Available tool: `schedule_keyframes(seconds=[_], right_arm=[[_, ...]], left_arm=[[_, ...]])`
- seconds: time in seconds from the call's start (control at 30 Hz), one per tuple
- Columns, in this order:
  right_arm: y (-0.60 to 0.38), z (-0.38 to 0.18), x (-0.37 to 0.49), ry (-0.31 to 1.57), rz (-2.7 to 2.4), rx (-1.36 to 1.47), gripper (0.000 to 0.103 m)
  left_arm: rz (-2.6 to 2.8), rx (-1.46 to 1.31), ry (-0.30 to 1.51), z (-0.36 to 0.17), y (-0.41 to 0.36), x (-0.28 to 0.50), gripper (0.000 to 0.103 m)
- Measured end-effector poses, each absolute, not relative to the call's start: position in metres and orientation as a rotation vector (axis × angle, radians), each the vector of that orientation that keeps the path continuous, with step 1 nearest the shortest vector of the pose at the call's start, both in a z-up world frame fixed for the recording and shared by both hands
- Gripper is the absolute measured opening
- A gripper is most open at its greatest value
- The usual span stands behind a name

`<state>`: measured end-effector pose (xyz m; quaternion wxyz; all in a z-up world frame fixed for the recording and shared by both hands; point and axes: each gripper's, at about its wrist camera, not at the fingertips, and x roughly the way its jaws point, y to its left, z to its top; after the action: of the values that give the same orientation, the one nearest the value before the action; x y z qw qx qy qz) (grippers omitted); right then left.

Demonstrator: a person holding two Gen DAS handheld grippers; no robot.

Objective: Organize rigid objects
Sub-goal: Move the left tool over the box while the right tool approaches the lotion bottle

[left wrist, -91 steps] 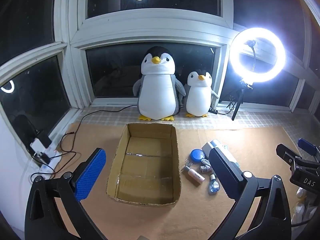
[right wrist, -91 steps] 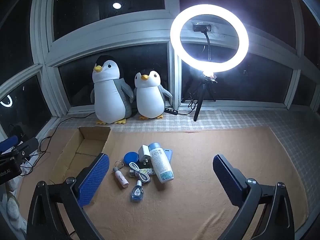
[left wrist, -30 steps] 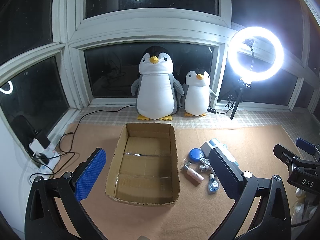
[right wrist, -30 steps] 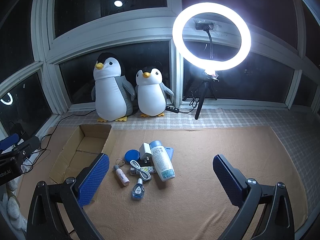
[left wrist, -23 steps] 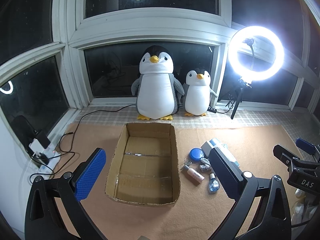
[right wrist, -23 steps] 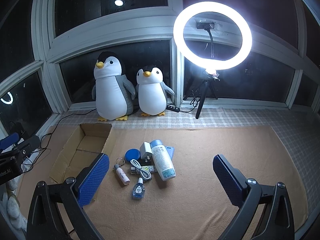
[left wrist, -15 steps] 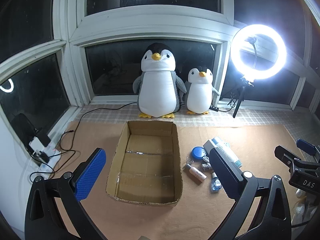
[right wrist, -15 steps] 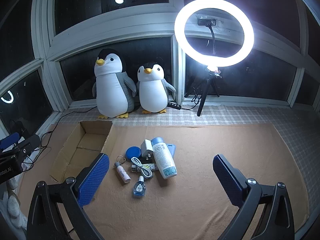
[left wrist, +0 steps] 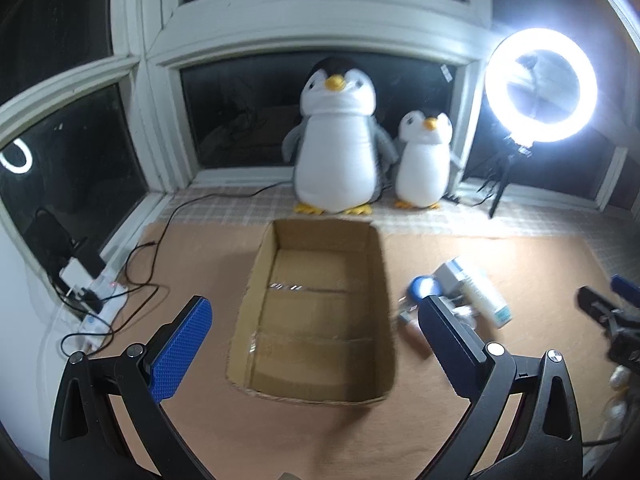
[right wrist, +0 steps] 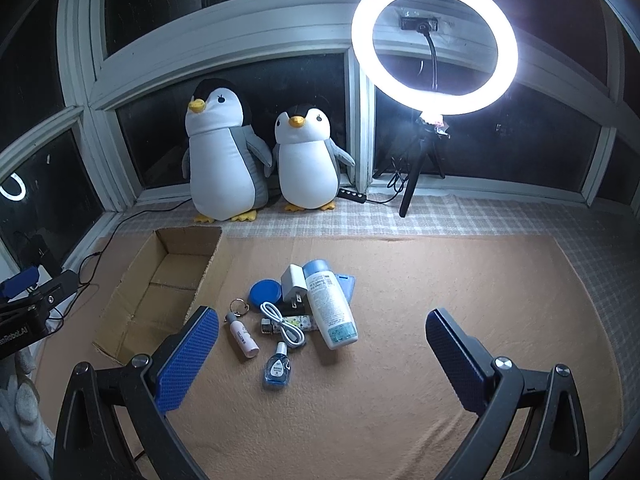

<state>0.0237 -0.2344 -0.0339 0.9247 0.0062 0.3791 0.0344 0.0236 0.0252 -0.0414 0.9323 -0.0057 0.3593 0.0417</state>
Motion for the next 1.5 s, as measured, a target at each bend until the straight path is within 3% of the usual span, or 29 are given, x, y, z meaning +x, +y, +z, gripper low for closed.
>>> schedule_keyframes(seconds=[0.23,0.73,1.03,1.23,1.37,1.5], right_arm=[[-0.239,-0.055,0.033,0.825,0.063,0.016,0.102],[-0.25,-0.092,0.05,0.901,0.043,-0.024,0.102],[-0.259,-0.112,0.068,0.957,0.033,-0.06,0.102],[-0.261,-0.118,0.085,0.975,0.048,-0.07,0.102],[-0.259,-0.12,0.102,0.987,0.074,-0.087,0.097],[-0.253,-0.123,0.124,1.012,0.124,-0.111,0.085]], left_arm=[[0.154,-0.023,0.881,-0.091,0.064,0.047,0.102],[0.247,-0.018,1.062,-0.163,0.104,0.078,0.083],[0.225,-0.007,1.108,-0.178,0.102,0.086,0.066],[0.207,-0.006,1.135,-0.187,0.1,0.09,0.05],[0.196,-0.006,1.153,-0.192,0.099,0.091,0.042],[0.183,-0.001,1.155,-0.193,0.098,0.093,0.036]])
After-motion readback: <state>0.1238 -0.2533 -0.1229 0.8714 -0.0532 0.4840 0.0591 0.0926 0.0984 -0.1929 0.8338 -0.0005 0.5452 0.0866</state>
